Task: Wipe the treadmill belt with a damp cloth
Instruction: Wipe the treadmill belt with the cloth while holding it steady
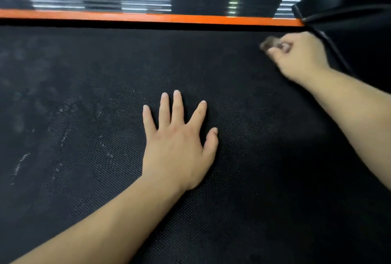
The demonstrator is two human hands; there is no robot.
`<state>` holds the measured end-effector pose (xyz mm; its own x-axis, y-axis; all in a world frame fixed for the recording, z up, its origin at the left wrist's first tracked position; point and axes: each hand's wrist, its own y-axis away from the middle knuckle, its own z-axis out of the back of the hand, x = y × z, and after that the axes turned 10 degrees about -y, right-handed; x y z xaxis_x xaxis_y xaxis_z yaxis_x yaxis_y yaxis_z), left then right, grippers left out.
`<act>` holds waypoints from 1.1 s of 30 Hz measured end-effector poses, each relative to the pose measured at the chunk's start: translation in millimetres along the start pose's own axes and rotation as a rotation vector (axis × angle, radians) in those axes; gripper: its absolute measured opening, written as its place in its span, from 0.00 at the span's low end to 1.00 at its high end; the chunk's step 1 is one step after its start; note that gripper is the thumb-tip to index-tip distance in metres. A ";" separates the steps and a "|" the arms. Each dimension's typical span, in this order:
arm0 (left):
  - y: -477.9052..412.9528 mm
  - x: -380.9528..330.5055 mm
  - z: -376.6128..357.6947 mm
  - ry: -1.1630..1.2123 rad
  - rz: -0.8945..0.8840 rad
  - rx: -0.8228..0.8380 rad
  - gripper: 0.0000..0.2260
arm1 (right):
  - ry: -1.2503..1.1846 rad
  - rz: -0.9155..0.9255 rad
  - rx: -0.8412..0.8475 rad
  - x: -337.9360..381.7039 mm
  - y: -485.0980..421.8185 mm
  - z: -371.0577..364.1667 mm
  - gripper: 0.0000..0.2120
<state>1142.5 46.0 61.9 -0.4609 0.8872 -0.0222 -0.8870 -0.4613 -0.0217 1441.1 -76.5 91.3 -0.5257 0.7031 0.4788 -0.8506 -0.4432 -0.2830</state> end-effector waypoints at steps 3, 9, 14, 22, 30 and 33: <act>1.4 -0.7 1.2 0.000 0.003 0.008 0.30 | 0.005 -0.121 -0.086 -0.3 13.0 6.7 0.12; -0.3 -1.3 1.1 -0.012 0.001 0.035 0.31 | 0.036 -0.010 0.030 0.8 71.3 25.0 0.10; 1.6 -0.1 0.2 -0.014 0.000 0.030 0.32 | 0.053 0.063 0.061 24.6 134.5 24.0 0.19; 2.2 -0.6 1.8 0.005 -0.012 0.048 0.29 | 0.086 0.027 -0.017 24.5 195.9 50.2 0.16; 3.7 -16.8 10.5 0.099 -0.149 0.016 0.25 | 0.058 -0.014 -0.050 14.3 228.0 68.1 0.18; 0.1 -38.0 10.4 0.109 -0.063 0.065 0.24 | -0.093 0.231 0.199 35.0 269.5 64.2 0.16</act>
<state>1159.7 12.3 73.2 -0.4012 0.9065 -0.1319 -0.9158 -0.3997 0.0382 1194.4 -207.0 85.1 -0.6931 0.5214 0.4977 -0.6849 -0.6917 -0.2291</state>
